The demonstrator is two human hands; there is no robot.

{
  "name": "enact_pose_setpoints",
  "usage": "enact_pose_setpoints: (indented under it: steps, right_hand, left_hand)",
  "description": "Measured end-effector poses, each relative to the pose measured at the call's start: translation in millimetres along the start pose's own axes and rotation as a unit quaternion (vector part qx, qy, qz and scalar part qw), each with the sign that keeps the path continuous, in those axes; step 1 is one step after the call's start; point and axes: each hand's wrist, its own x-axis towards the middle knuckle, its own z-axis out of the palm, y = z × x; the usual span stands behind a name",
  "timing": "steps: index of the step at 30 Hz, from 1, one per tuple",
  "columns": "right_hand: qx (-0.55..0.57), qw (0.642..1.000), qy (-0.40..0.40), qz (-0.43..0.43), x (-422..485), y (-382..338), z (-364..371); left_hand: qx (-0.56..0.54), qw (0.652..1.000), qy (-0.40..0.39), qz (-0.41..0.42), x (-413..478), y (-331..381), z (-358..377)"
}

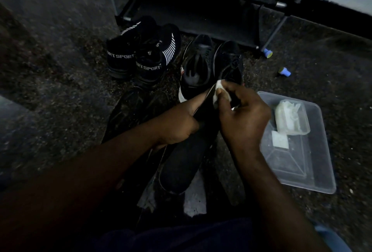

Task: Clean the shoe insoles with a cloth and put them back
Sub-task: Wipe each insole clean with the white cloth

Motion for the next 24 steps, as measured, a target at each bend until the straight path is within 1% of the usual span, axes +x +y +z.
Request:
enact_pose_setpoints:
  steps: [2, 4, 7, 9, 12, 15, 20, 22, 24]
  right_hand:
    - [-0.007, 1.0, 0.01, 0.014, 3, 5, -1]
    - [-0.003, 1.0, 0.009, 0.023, 2, 7, 0]
    - [0.014, 1.0, -0.01, 0.007, -2, 3, 5]
    - [0.019, 0.999, -0.031, -0.015, -4, -1, 8]
    - [-0.001, 0.996, -0.071, -0.057, -9, -4, 10]
    - [-0.028, 0.993, -0.075, -0.083, -10, -4, 11]
    - [-0.049, 0.998, -0.027, -0.029, 0, 10, 5]
    - [-0.042, 0.998, -0.028, -0.033, -3, 8, 6]
    - [-0.04, 0.996, -0.049, -0.058, -8, 0, 8]
  left_hand:
    - [-0.029, 0.999, 0.012, -0.004, 0, 0, 0]
    - [-0.057, 0.997, 0.05, -0.016, 2, 0, -1]
    - [-0.081, 0.99, 0.114, -0.033, 6, -6, -5]
    - [-0.087, 0.987, 0.134, -0.032, 7, -7, -6]
    - [-0.079, 0.989, 0.121, -0.023, 6, -2, -2]
    - [-0.08, 0.99, 0.118, -0.014, 7, -2, -1]
    - [-0.116, 0.989, 0.093, -0.019, 8, -5, 0]
    - [-0.113, 0.989, 0.092, -0.018, 8, -6, 0]
    - [-0.102, 0.99, 0.099, -0.017, 8, -6, -2]
